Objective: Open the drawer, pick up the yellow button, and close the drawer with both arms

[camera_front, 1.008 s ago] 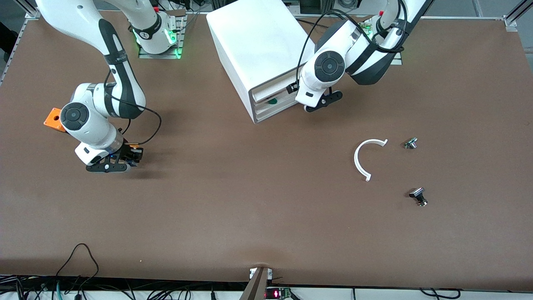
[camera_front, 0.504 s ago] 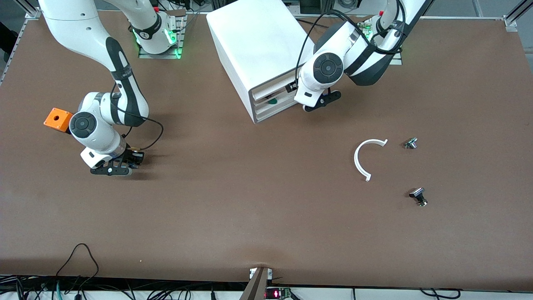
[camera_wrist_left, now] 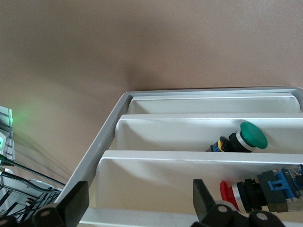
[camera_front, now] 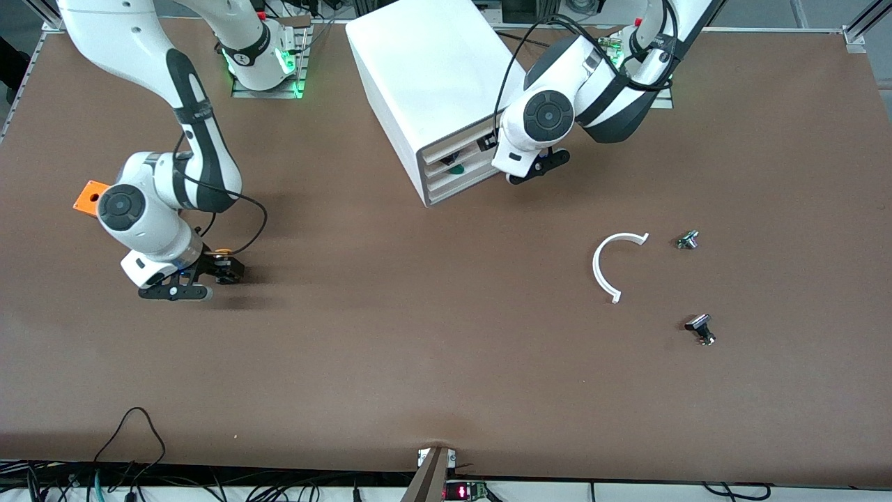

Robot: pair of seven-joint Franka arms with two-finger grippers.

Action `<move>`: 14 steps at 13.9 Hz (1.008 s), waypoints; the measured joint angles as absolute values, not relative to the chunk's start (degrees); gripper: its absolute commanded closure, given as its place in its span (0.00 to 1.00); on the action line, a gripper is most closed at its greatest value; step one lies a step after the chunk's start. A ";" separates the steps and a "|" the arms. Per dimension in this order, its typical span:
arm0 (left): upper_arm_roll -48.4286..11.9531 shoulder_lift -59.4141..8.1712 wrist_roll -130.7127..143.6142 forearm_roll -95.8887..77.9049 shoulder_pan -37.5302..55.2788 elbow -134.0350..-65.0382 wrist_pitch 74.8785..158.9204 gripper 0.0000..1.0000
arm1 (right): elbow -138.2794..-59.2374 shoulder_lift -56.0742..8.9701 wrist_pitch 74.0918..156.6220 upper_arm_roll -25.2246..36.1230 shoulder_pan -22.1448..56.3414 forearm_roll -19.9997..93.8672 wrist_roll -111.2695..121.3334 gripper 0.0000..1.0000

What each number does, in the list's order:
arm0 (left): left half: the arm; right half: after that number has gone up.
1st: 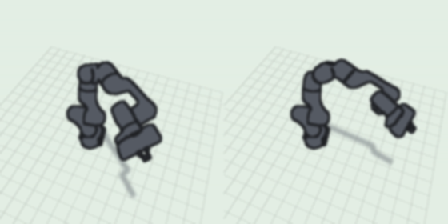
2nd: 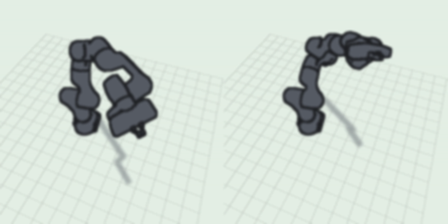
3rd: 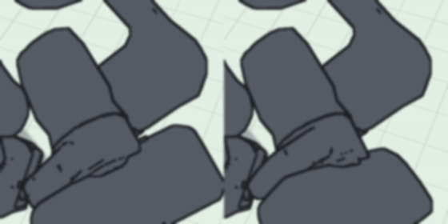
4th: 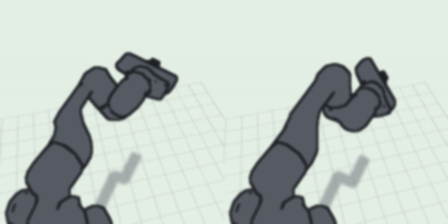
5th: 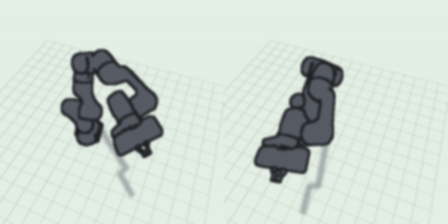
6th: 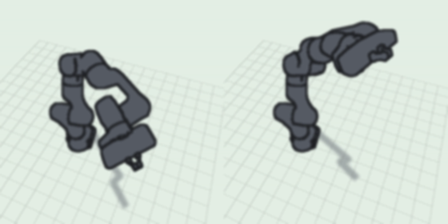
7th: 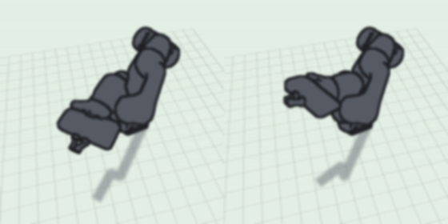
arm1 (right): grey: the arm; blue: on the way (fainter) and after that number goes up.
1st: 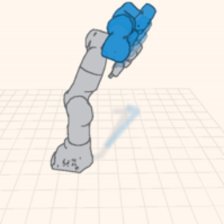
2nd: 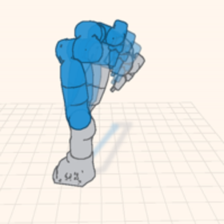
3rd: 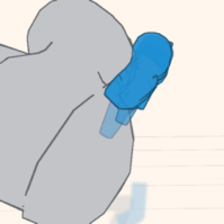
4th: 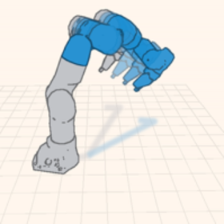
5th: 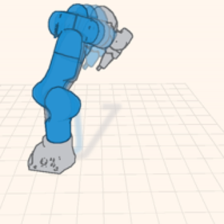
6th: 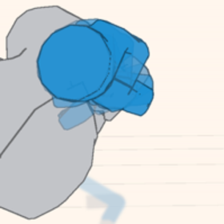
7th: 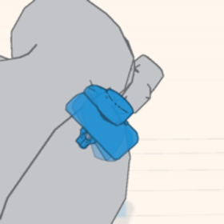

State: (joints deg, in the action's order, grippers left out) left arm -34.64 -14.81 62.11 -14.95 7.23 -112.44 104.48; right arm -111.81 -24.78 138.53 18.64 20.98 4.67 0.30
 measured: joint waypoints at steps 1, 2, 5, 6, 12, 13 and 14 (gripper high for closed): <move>-34.61 -14.80 60.20 -14.78 7.13 -112.05 104.09 0.02 | -110.01 -23.15 135.05 18.62 21.00 4.68 0.31 0.01; -34.48 -14.77 57.11 -13.69 6.83 -111.34 103.28 0.02 | -108.44 -21.27 131.79 18.57 21.02 4.69 0.31 0.01; -34.41 -14.62 47.12 -7.57 2.01 -107.04 99.19 0.02 | -104.93 -15.07 122.67 18.51 21.05 4.70 0.58 0.01; -34.30 -14.61 43.92 -6.88 0.02 -105.57 97.88 0.02 | -103.75 -13.46 119.79 18.52 21.04 4.70 0.64 0.01; -33.96 -14.58 26.18 4.22 -9.12 -99.08 96.43 0.01 | -91.77 -10.09 99.79 18.02 21.31 4.75 0.56 0.01; -33.96 -14.57 24.71 4.57 -10.60 -98.47 96.36 0.01 | -90.90 -9.55 98.48 17.97 21.47 4.74 0.58 0.01; -33.98 -14.58 23.05 4.63 -12.19 -98.01 96.32 0.01 | -90.36 -8.94 97.43 17.96 21.73 4.58 0.59 0.01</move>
